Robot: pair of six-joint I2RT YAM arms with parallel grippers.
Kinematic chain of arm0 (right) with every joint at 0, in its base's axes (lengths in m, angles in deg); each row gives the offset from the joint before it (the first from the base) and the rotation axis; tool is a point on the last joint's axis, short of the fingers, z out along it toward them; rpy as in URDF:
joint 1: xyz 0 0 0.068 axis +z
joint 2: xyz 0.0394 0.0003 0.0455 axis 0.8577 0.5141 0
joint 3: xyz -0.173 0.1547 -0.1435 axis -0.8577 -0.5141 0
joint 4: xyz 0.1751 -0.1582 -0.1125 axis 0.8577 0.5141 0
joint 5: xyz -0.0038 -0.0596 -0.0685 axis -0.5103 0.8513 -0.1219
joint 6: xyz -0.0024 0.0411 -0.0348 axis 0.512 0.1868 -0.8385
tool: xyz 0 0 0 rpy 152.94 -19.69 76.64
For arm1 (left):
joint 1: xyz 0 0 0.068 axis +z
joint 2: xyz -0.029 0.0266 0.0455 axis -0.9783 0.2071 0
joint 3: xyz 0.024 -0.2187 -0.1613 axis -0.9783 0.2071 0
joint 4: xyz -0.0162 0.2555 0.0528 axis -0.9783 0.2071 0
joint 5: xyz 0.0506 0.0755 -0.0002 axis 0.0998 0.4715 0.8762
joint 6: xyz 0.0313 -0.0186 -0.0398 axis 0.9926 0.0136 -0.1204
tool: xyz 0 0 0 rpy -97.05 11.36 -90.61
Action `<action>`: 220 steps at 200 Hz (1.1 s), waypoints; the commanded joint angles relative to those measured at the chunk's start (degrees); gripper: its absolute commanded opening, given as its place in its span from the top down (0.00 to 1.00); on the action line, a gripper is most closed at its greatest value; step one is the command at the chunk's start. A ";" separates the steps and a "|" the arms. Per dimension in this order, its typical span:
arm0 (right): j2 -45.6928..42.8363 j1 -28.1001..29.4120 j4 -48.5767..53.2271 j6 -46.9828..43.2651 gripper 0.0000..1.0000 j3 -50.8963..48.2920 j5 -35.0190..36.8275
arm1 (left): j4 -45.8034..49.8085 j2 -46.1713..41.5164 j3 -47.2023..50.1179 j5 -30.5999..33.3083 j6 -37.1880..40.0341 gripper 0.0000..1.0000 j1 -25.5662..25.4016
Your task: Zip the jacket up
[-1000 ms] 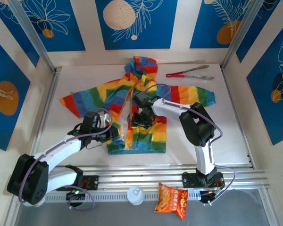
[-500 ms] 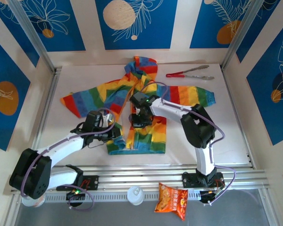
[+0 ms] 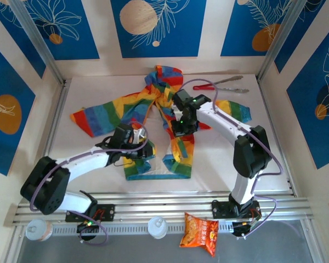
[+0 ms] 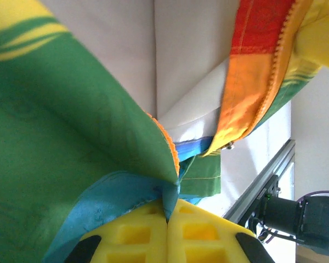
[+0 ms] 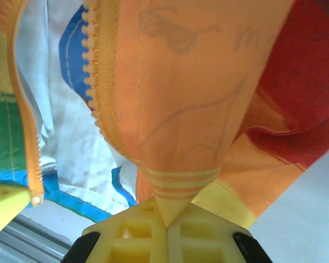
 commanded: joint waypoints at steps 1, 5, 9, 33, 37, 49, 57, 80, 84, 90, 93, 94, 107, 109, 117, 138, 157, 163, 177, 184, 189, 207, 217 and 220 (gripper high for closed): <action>4.89 2.91 1.68 -1.69 0.95 1.55 -3.84 | -2.87 2.75 -2.52 0.56 -0.62 1.00 -1.80; 5.37 3.26 1.10 -1.14 0.91 1.67 -4.53 | -3.15 3.28 -2.61 0.55 -0.96 1.00 -2.01; 5.80 3.55 0.54 -0.76 0.87 1.77 -5.40 | -3.46 3.64 -2.62 0.57 -1.22 1.00 -2.19; 5.67 3.77 -2.65 1.80 0.69 1.76 -9.83 | -6.53 4.63 -1.04 0.97 -3.37 1.00 -2.47; 5.17 3.60 -3.17 2.20 0.68 1.44 -10.17 | -6.86 4.61 -0.68 1.22 -3.57 1.00 -2.47; 2.88 2.72 -5.44 3.08 0.66 -0.77 -11.36 | -7.10 4.62 -0.01 1.71 -3.68 1.00 -2.47; 0.81 1.73 -7.39 3.44 0.65 -3.33 -12.78 | -7.01 4.71 0.25 1.98 -3.61 1.00 -2.48; -5.56 -2.36 -13.82 5.36 0.64 -13.10 -16.80 | -7.23 5.45 0.36 2.01 -3.59 1.00 -2.51; -6.55 -3.07 -14.60 5.59 0.64 -14.74 -17.20 | -7.32 5.63 0.37 2.00 -3.64 1.00 -2.51; -7.82 -4.03 -15.41 6.04 0.64 -16.87 -17.63 | -7.61 5.85 0.30 2.01 -3.70 1.00 -2.52; -8.27 -4.46 -15.70 6.17 0.64 -17.89 -17.83 | -7.83 6.00 0.28 1.94 -3.72 1.00 -2.47; -8.47 -4.57 -15.79 6.18 0.64 -18.16 -17.86 | -7.90 6.06 0.28 1.97 -3.77 1.00 -2.49; -9.89 -5.51 -16.53 6.37 0.64 -21.62 -17.98 | -8.84 6.84 0.13 1.77 -4.03 1.00 -2.38; -10.09 -5.51 -16.68 6.37 0.64 -22.15 -18.04 | -8.96 6.96 0.11 1.68 -4.07 1.00 -2.42; -10.61 -5.40 -17.24 6.46 0.64 -23.76 -18.06 | -9.55 7.62 -0.14 1.35 -4.24 1.00 -2.40; -11.10 -3.96 -19.58 7.05 0.64 -27.53 -18.05 | -11.08 8.92 -0.73 0.28 -4.91 1.00 -2.43; -9.81 -2.47 -20.84 8.18 0.63 -29.30 -15.56 | -11.60 9.38 -0.86 -0.18 -5.22 1.00 -2.43; -9.09 -2.17 -21.01 8.43 0.64 -29.49 -14.83 | -11.45 9.31 -0.86 -0.10 -5.13 1.00 -2.38; -7.40 -1.67 -21.49 8.75 0.64 -29.46 -13.94 | -10.61 8.87 -0.78 0.50 -4.64 1.00 -2.42; -6.65 -1.54 -21.74 8.83 0.64 -29.28 -13.84 | -10.05 8.50 -0.71 0.68 -4.36 1.00 -2.43; -6.16 -1.35 -21.83 8.82 0.64 -29.09 -13.84 | -9.71 8.29 -0.70 0.91 -4.17 1.00 -2.36; -5.51 -0.20 -21.66 9.18 0.65 -28.07 -13.08 | -8.88 7.59 -0.69 1.29 -3.74 1.00 -2.32; -5.61 0.63 -21.68 9.34 0.66 -27.60 -13.00 | -8.80 7.44 -0.78 1.38 -3.55 1.00 -2.24; -5.63 0.86 -21.64 9.29 0.66 -27.50 -12.96 | -8.85 7.44 -0.82 1.43 -3.55 1.00 -2.22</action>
